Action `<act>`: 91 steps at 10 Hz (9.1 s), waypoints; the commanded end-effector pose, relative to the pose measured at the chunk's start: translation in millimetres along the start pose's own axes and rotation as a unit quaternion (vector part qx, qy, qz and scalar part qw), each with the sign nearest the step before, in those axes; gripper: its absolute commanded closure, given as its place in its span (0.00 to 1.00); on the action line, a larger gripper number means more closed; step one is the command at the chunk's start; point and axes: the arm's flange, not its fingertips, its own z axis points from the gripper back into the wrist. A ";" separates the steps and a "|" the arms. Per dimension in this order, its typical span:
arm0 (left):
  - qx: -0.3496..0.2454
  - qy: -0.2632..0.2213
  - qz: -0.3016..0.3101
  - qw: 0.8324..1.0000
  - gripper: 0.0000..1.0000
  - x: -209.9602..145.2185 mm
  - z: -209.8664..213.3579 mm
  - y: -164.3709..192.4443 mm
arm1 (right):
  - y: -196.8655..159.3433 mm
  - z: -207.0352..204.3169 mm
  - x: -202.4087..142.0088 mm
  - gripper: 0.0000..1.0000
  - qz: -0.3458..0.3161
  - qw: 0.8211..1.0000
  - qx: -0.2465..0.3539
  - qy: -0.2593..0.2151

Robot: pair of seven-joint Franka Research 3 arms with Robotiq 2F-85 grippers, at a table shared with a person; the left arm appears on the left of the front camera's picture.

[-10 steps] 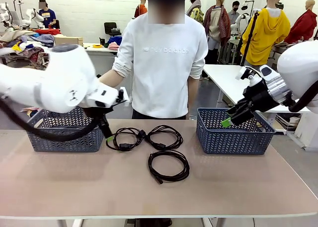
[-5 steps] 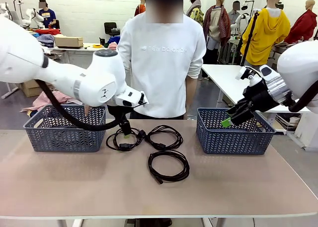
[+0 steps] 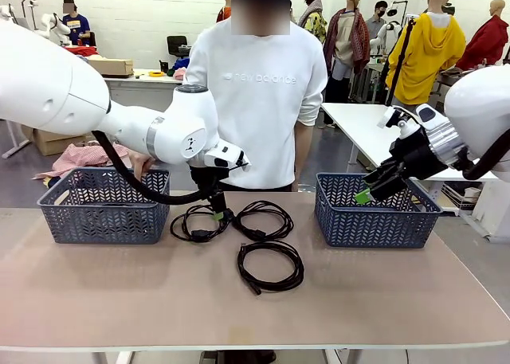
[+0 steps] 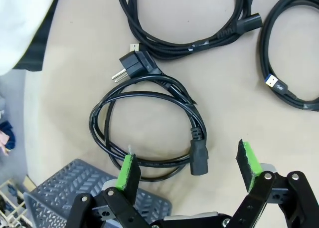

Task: Organize the cables according to human instructions.
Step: Pick up a bundle of cables and place it in the basket indicated by the human.

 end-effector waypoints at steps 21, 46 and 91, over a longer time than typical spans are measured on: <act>-0.006 0.031 0.087 0.996 0.00 10.7 -66.8 -3.2 | -3.0 -1.1 0.8 0.00 0.005 1.000 0.006 -0.017; 0.009 0.039 0.130 0.991 1.00 8.0 -56.5 9.6 | -3.0 -1.1 0.8 0.00 0.005 1.000 0.006 -0.017; 0.038 0.021 -0.019 0.999 0.25 -210.1 85.8 114.2 | -3.0 -1.1 0.8 0.00 0.005 1.000 0.006 -0.017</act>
